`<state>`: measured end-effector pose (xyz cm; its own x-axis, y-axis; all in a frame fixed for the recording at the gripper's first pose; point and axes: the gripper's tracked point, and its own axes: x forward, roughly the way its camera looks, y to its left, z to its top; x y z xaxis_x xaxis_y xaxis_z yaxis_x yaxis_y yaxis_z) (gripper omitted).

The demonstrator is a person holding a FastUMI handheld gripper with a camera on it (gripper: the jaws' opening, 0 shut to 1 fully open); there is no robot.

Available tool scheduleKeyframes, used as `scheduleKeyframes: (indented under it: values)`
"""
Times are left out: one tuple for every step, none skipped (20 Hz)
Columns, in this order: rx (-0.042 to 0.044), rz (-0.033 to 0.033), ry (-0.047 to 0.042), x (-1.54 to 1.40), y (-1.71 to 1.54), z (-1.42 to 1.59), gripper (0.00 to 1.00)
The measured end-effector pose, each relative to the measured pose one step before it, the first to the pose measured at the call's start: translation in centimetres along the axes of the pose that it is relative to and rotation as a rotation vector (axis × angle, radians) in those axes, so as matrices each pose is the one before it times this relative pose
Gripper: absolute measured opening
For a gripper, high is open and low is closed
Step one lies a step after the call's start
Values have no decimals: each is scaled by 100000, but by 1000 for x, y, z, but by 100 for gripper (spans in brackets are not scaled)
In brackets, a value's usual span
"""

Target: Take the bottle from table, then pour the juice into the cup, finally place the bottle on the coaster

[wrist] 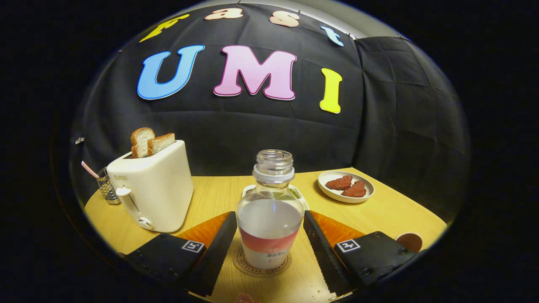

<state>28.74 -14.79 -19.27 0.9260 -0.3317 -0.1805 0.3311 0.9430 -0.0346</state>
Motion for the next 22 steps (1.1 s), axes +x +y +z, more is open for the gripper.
scheduleKeyframes:
  values:
    - [57, 257, 1010, -637, -43, 80, 97]
    - [-669, 976, -432, -650, 56, 389, 97]
    - [-1304, 220, -1092, -766, -141, 818, 98]
    - [-995, 36, -966, -790, -288, 601, 98]
    - [-129, 23, -557, -886, -202, 497, 97]
    - [45, -670, -112, -893, -404, 400, 97]
    - [19, -355, -29, -1171, -442, 377, 97]
    - [-1252, 1379, -1228, -1210, -97, 669, 97]
    - [-1856, 875, -1476, -1321, -236, 922, 97]
    - [-370, 958, -1793, -1367, -232, 910, 97]
    - [323, 1739, -2257, -1225, 136, 1041, 97]
    - [113, 1262, -2030, -1166, 57, 1110, 97]
    - [-600, 1539, -1617, -1115, 151, 1025, 97]
    - [-686, 723, -1588, -1158, 108, 1106, 97]
    - [-597, 1490, -1714, -1138, 326, 1243, 97]
    - [-47, 987, -1767, -997, 415, 1238, 97]
    - [1229, 1150, -1905, -916, 514, 1286, 97]
    - [2288, 1583, -1776, -916, 802, 1278, 97]
    - [1848, 2266, -1105, -798, 963, 933, 97]
    - [839, 2337, -1029, -756, 1105, 933, 97]
    - [-91, 1151, -194, -906, 698, 780, 97]
    - [-147, 1754, 305, -871, 816, 565, 97]
